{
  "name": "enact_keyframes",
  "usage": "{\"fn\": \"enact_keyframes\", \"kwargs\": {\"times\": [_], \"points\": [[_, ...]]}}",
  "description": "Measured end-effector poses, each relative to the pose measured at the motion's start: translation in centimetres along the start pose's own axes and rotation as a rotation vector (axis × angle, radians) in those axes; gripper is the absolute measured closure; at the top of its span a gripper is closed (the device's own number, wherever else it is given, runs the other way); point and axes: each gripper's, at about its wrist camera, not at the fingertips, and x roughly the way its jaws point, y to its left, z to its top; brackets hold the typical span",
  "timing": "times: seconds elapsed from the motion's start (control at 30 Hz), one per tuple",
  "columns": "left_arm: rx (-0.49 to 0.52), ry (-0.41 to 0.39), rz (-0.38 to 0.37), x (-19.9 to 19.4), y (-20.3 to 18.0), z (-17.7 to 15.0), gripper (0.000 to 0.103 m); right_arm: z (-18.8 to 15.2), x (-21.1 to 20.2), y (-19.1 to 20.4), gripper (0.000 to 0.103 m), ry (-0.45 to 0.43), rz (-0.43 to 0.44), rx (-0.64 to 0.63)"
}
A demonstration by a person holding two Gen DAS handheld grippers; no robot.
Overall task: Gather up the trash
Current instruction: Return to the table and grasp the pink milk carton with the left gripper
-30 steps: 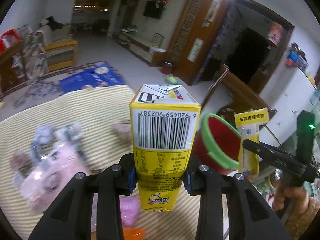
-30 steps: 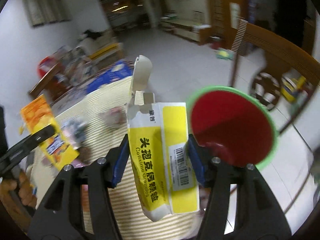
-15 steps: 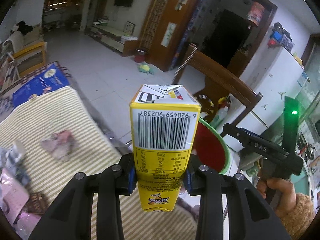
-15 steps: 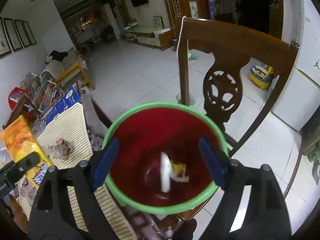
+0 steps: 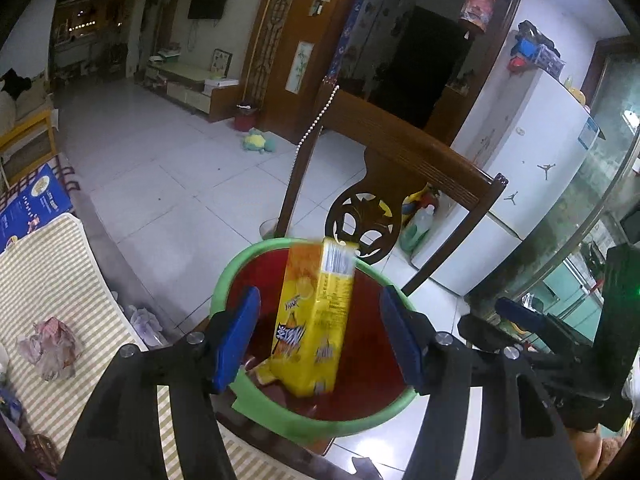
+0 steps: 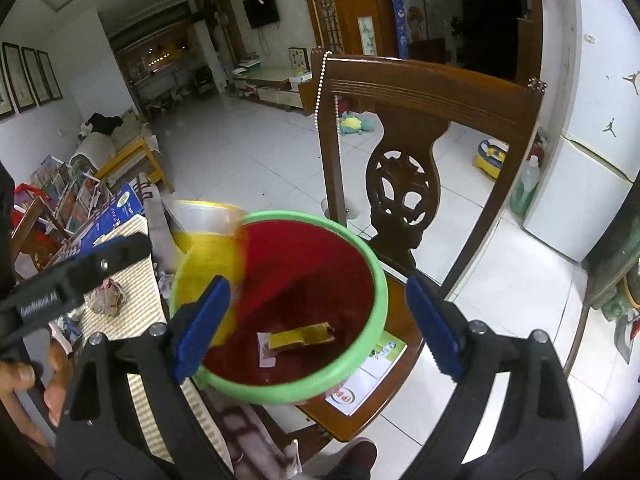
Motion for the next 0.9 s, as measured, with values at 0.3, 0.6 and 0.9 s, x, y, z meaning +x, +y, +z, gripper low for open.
{"fn": "enact_keyframes", "kwargs": {"times": [0.3, 0.6, 0.9], "points": [[-0.059, -0.042, 0.057, -6.6, 4.3, -2.7, 0.043, -1.0, -0.8, 5.7, 0.012, -0.012, 0.071, -0.060], [-0.209, -0.099, 0.243, -17.3, 15.1, -8.3, 0.043, -4.4, -0.2, 18.0, 0.009, 0.062, 0.238, -0.220], [-0.187, 0.084, 0.436, -23.4, 27.8, -13.9, 0.031, -9.7, 0.3, 29.0, 0.008, 0.172, 0.375, -0.353]]}}
